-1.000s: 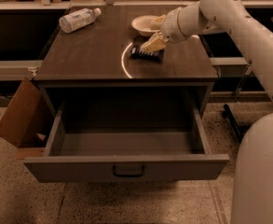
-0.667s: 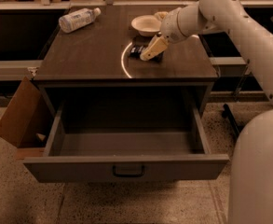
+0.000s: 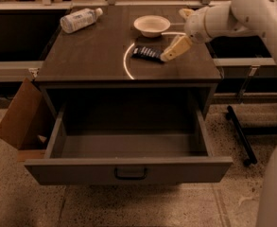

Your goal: Pick rxbar blueberry from top drawer and place on counter

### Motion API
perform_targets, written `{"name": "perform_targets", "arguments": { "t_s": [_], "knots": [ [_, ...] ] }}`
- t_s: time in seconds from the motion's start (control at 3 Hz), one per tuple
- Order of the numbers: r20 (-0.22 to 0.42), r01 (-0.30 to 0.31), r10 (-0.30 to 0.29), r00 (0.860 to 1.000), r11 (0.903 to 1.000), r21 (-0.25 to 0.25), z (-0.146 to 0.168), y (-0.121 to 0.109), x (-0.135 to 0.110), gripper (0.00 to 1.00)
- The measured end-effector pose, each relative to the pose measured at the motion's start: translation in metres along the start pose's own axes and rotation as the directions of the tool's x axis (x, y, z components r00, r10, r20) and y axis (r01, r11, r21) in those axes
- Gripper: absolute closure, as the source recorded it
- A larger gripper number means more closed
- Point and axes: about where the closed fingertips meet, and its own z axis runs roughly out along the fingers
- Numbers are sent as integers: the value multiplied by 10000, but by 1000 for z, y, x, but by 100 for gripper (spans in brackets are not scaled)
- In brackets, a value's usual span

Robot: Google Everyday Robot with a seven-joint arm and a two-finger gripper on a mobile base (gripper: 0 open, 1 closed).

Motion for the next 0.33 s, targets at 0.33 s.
{"name": "perform_targets", "arguments": {
  "t_s": [0.33],
  "knots": [
    [215, -343, 333, 9992, 9984, 447, -40, -2, 10, 0]
  ]
}}
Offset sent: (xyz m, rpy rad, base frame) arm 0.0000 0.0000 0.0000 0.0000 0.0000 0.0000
